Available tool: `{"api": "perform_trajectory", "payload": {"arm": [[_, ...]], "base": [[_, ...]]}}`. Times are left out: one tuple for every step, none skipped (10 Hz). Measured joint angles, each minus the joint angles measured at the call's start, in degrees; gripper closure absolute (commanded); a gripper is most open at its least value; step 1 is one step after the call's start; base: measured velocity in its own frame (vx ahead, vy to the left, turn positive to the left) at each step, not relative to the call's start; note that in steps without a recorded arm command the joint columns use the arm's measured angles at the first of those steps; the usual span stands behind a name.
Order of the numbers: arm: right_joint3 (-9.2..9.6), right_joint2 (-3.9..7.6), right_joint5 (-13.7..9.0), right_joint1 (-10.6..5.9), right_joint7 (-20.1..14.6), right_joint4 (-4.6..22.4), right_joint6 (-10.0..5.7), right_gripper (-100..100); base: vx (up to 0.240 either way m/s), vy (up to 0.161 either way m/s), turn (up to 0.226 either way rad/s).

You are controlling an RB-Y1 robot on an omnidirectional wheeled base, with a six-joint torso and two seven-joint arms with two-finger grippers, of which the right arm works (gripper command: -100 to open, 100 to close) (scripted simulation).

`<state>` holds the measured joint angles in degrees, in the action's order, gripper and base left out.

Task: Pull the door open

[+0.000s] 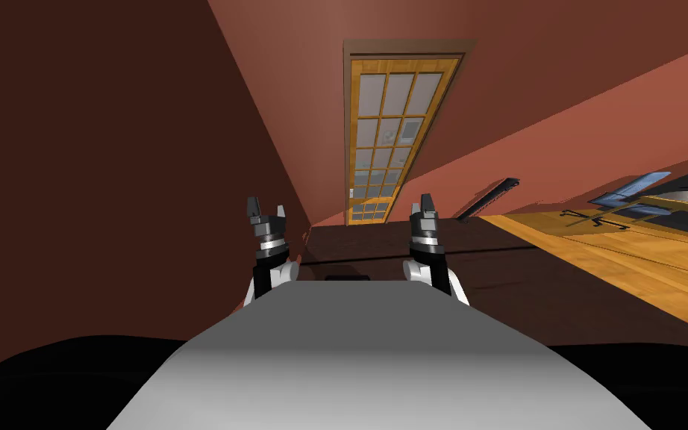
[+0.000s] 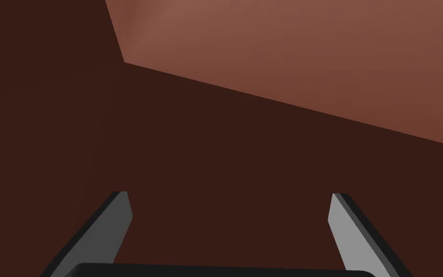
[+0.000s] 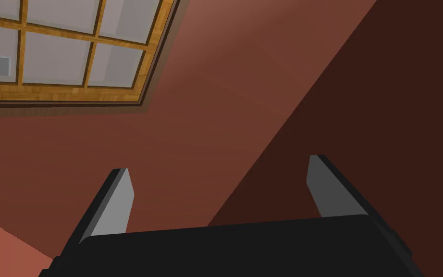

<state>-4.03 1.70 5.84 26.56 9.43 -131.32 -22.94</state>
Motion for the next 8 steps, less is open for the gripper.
{"api": "perform_trajectory", "payload": {"arm": [[0.44, 0.28, -0.8, 0.01, -0.6, 0.7, -0.39, -100], [0.78, 0.75, -1.9, -0.03, -1.6, 1.5, -0.92, -100], [1.15, 1.14, -2.9, -0.05, -2.7, 2.3, -1.48, -100], [1.54, 1.51, -4.0, -0.28, -3.6, 3.4, -2.14, -100], [2.22, 1.86, -5.2, 0.0, -4.7, 4.3, -3.04, -100], [2.69, 2.38, -6.6, -0.19, -6.0, 5.7, -3.97, -100], [3.2, 2.63, -7.6, -0.29, -7.0, 6.7, -4.62, -100], [3.92, 2.94, -8.8, -0.24, -8.1, 7.7, -5.34, -100]], "base": [[0.107, -0.004, 0.122], [0.123, 0.009, 0.099], [0.135, 0.004, 0.077], [0.125, 0.003, 0.105], [0.122, 0.007, 0.143], [0.118, 0.021, 0.094], [0.127, 0.036, 0.109], [0.126, 0.009, 0.128]]}}
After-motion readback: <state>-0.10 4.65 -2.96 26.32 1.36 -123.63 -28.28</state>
